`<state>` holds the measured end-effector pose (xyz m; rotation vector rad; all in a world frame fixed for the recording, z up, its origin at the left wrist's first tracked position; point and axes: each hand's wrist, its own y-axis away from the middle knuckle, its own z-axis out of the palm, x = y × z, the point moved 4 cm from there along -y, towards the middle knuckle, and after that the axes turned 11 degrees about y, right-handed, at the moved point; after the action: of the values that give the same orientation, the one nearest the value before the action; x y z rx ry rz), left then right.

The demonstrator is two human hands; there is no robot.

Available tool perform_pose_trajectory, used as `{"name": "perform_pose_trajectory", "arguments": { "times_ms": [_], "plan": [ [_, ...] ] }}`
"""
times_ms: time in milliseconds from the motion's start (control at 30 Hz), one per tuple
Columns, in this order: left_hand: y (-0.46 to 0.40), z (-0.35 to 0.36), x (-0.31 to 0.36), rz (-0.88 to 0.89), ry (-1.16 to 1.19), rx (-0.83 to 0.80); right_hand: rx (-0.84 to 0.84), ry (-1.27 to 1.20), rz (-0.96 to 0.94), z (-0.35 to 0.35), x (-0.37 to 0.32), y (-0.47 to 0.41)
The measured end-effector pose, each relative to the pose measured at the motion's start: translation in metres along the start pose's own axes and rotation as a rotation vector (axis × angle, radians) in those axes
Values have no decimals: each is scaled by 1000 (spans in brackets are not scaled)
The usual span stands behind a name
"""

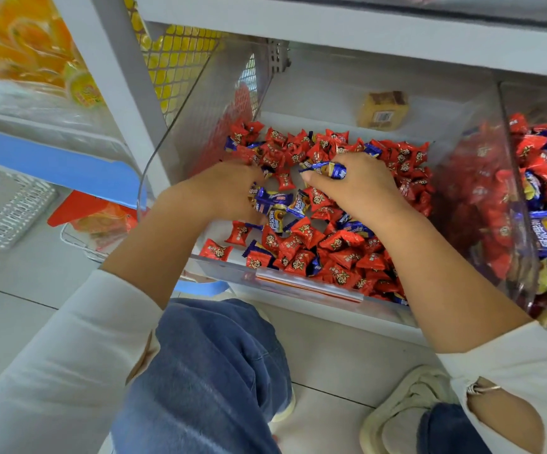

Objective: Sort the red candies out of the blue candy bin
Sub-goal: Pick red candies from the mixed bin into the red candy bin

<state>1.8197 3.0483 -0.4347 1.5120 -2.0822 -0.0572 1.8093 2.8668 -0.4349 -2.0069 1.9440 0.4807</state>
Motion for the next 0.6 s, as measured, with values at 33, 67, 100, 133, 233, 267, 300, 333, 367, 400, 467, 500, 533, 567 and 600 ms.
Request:
{"name": "perform_pose_trajectory", "arguments": {
  "times_ms": [33, 67, 100, 133, 233, 267, 300, 333, 367, 400, 467, 500, 533, 567, 600],
  "plan": [
    [-1, 4, 0, 6, -36, -11, -4, 15, -4, 0, -1, 0],
    [-3, 8, 0, 15, -63, -23, -6, 32, -8, 1, -2, 0],
    [-5, 10, 1, 24, -81, -37, -15, 46, -12, 1, -3, 0],
    [-6, 13, 3, 32, -89, -54, -36, 61, -21, 1, -4, 1],
    [-9, 19, 10, 50, -107, -112, -142, 96, -93, 7, -10, 4],
    [-9, 21, 12, 65, -125, -117, -178, 115, -137, 10, -13, 6],
    [-10, 22, 13, 84, -135, -110, -210, 142, -188, 13, -16, 7],
    [-10, 22, 14, 107, -125, -92, -241, 177, -231, 16, -17, 7],
    [-10, 21, 14, 126, -100, -66, -260, 216, -262, 19, -18, 8],
    [-11, 20, 12, 145, -67, -38, -275, 261, -278, 22, -18, 8],
    [-12, 18, 10, 165, -7, 7, -290, 382, -299, 27, -16, 7],
    [-12, 17, 9, 163, 22, 18, -284, 454, -315, 30, -16, 7],
    [-12, 16, 7, 153, 50, 21, -266, 516, -330, 31, -17, 8],
    [-13, 15, 5, 143, 83, 18, -243, 554, -341, 32, -19, 9],
    [-13, 13, 3, 131, 124, 18, -218, 572, -346, 32, -20, 9]
  ]
}}
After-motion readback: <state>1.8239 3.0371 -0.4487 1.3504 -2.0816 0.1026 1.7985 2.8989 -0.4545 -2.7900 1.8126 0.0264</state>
